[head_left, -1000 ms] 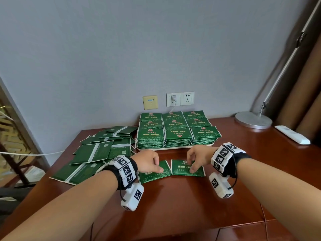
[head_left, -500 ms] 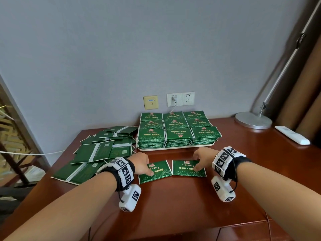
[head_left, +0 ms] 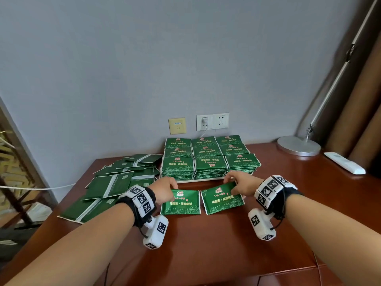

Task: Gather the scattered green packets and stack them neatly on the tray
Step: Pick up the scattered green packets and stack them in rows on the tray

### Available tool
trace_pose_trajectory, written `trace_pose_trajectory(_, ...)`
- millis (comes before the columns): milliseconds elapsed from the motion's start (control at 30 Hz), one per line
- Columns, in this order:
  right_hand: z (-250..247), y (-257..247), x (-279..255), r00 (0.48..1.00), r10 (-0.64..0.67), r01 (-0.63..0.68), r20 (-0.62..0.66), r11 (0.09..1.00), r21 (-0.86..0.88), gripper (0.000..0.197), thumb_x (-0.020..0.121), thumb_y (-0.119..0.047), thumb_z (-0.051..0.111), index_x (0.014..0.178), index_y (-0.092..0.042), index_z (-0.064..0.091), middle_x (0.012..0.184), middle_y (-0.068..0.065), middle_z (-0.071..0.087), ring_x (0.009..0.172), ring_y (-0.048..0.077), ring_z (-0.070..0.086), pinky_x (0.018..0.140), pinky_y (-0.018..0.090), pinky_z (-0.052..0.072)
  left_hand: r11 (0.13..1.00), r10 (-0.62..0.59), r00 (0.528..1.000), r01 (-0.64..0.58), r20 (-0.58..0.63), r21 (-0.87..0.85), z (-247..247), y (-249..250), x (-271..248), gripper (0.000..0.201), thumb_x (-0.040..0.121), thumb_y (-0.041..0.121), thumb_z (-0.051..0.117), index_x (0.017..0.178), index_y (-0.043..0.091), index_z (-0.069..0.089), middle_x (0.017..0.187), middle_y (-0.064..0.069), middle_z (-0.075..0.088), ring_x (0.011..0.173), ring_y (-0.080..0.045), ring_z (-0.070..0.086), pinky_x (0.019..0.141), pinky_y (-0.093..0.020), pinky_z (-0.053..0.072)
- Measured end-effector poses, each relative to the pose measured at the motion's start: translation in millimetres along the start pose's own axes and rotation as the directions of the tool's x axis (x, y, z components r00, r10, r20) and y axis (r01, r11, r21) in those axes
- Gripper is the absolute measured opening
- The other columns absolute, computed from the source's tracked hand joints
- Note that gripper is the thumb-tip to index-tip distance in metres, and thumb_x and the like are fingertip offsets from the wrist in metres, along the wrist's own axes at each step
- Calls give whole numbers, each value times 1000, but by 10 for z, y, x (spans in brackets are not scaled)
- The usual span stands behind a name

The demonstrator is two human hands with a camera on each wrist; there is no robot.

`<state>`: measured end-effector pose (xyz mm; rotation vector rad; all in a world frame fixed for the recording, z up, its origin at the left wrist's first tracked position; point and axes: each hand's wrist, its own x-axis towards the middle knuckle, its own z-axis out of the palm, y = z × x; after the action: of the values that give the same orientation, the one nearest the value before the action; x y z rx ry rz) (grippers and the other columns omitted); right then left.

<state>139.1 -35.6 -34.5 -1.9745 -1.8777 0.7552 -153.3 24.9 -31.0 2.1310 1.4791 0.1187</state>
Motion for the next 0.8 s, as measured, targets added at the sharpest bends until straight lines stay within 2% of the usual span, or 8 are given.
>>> trace_pose_trajectory(100, -115, 14, 33, 998, -19, 25, -66, 995, 95, 39, 83, 4, 67, 109, -22, 57, 98, 16, 64, 72, 28, 65, 62, 36, 56, 990, 5, 998, -14, -65, -139, -109, 43, 55, 34, 85, -2, 68, 110, 20, 62, 122, 0, 50, 49, -7, 43, 47, -22, 39)
trace_pose_trajectory(233, -274, 122, 137, 981, -6, 48, -194, 976, 214, 39, 82, 7, 65, 110, -21, 60, 85, 13, 56, 64, 28, 56, 64, 48, 55, 954, -21, 984, -32, -174, -299, -282, 74, 158, 31, 88, -2, 66, 113, 16, 63, 109, -1, 58, 40, -6, 35, 38, -20, 32)
trace_pose_trajectory(467, -639, 297, 414, 915, 86, 75, -394, 923, 377, 34, 83, 10, 63, 92, -22, 65, 81, 10, 59, 59, 23, 54, 60, 34, 49, 853, -141, 951, -24, -274, -521, -577, 59, 483, 28, 89, -2, 65, 111, 15, 62, 64, -3, 54, 35, -11, 30, 36, -19, 28)
trace_pose_trajectory(533, -734, 381, 532, 897, 111, 67, -428, 922, 381, 36, 83, 8, 65, 92, -26, 67, 90, 11, 63, 63, 25, 59, 64, 37, 55, 826, -168, 949, -12, -266, -564, -613, 16, 615, 31, 88, 0, 67, 115, 15, 62, 75, -13, 63, 44, -18, 39, 45, -26, 37)
trace_pose_trajectory(633, -853, 522, 647, 863, 163, 29, -478, 929, 370, 37, 82, 6, 66, 92, -30, 68, 100, 10, 66, 79, 28, 67, 78, 45, 58, 827, -202, 937, 7, -286, -562, -615, 15, 740, 31, 89, 2, 67, 113, 19, 62, 94, -28, 67, 43, -15, 34, 41, -24, 29)
trace_pose_trajectory(700, -902, 610, 719, 848, 193, -3, -493, 933, 361, 39, 81, 6, 65, 88, -32, 68, 104, 10, 67, 83, 28, 68, 79, 45, 59, 835, -207, 925, -3, -319, -551, -627, 47, 808, 30, 90, 2, 65, 114, 19, 62, 103, -25, 67, 43, -14, 35, 43, -25, 30)
trace_pose_trajectory(733, -918, 641, 745, 843, 210, -20, -495, 932, 361, 39, 81, 6, 64, 87, -32, 68, 106, 11, 68, 82, 28, 68, 78, 44, 59, 838, -202, 923, -11, -328, -545, -628, 57, 846, 30, 91, 2, 65, 116, 18, 61, 110, -21, 65, 47, -13, 41, 47, -25, 36)
trace_pose_trajectory(800, -934, 656, 774, 834, 239, -52, -497, 931, 360, 35, 81, 5, 63, 93, -27, 70, 108, 11, 68, 82, 27, 69, 76, 41, 60, 864, -181, 917, -24, -354, -503, -628, 73, 907, 32, 89, 2, 67, 118, 16, 62, 126, -13, 59, 77, -17, 57, 72, -26, 45)
